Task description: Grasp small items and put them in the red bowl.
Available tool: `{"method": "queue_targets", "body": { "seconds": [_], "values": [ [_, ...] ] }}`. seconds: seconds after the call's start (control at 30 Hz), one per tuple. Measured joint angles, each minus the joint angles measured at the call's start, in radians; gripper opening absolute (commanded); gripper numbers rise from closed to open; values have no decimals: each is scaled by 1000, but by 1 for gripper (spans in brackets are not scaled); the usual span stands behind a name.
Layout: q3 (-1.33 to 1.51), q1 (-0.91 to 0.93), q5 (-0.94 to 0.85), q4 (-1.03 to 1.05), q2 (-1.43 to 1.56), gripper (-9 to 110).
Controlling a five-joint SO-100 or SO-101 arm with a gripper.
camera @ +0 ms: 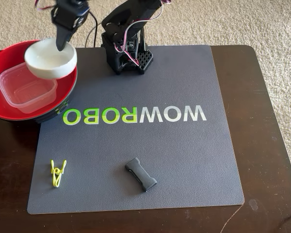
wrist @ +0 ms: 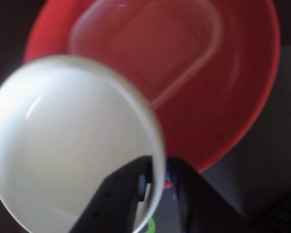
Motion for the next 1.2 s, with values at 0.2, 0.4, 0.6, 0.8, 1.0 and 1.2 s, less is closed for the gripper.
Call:
{"method": "queue_targets", "body": {
  "seconds": [0.2,0.4,0.6,0.8,1.0,1.2],
  "values": [
    [-2,121,5,-140,-233,0],
    [-189,121,-37,-156,-523,22],
    [-236,81,-26,-140,-558,27],
    [-239,-117,11,-52,-354,28],
    [-465,-459,-140,61,-357,27],
    [-772,-709,-350,84,-818,28]
  ]
}}
